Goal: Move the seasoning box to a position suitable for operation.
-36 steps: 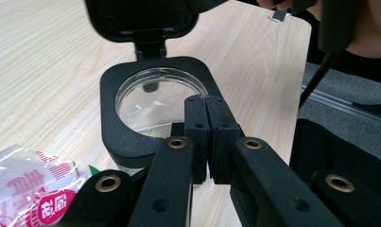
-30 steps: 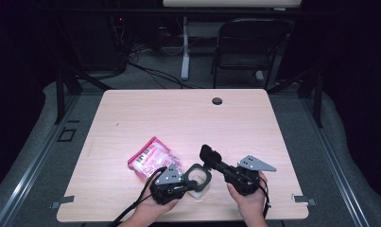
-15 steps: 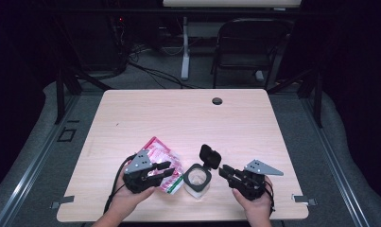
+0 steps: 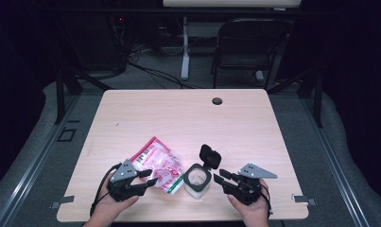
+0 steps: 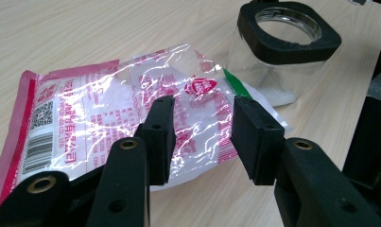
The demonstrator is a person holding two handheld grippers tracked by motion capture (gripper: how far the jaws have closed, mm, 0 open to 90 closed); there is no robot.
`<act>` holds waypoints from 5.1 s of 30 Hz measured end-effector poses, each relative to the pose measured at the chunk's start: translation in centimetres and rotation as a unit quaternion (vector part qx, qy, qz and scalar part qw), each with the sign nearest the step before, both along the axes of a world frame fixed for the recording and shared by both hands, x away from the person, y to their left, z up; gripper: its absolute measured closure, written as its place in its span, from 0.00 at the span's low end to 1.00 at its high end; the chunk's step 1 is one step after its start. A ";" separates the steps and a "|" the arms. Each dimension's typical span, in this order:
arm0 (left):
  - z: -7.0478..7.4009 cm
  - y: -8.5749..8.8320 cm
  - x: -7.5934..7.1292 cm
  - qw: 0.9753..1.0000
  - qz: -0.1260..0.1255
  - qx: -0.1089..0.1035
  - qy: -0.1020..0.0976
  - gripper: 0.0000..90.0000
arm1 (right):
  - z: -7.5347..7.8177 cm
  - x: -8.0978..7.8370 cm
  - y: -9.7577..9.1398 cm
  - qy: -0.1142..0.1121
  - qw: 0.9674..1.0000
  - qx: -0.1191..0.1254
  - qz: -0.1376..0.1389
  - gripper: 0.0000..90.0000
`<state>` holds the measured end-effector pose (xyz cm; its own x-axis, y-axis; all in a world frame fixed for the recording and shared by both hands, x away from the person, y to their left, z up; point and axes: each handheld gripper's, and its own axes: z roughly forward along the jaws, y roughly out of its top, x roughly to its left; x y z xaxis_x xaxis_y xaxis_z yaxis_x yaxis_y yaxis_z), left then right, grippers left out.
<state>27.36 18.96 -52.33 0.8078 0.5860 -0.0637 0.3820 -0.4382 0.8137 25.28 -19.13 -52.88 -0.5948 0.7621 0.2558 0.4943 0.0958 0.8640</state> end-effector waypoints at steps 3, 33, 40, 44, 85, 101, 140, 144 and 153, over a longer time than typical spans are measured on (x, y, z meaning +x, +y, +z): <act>-0.5 -0.1 0.0 1.000 0.000 0.010 -0.017 0.60 | -0.1 0.0 0.1 0.003 1.000 -0.002 0.003 0.72; -3.7 -1.9 -0.8 0.990 -0.032 0.123 -0.054 0.44 | 0.1 0.9 -0.7 0.006 0.999 0.033 0.007 0.66; -4.0 -2.1 -0.4 0.990 -0.022 0.130 -0.053 0.47 | 0.1 0.9 -0.6 0.008 0.999 0.031 0.008 0.66; -4.0 -2.1 -0.1 0.990 -0.018 0.128 -0.055 0.49 | 0.0 0.8 -0.6 0.009 1.000 0.029 0.009 0.66; -4.0 -3.2 1.4 0.993 0.001 0.109 -0.054 0.81 | -0.4 0.2 -0.8 0.013 1.000 0.023 0.003 0.66; -3.7 -2.7 1.8 0.994 0.010 0.095 -0.047 0.99 | -0.5 0.3 -0.8 0.017 1.000 0.026 0.002 0.65; 1.2 -0.6 0.9 0.996 0.010 0.023 -0.081 1.00 | -0.4 0.2 -0.6 0.010 1.000 0.025 0.002 0.65; 1.9 -0.8 0.2 0.995 -0.003 0.027 -0.092 1.00 | -0.1 0.0 -0.6 -0.009 1.000 0.020 0.001 0.65; 3.3 -1.6 -1.7 0.991 -0.025 0.040 -0.129 1.00 | 0.2 -0.2 -0.1 -0.046 0.998 0.005 0.029 0.67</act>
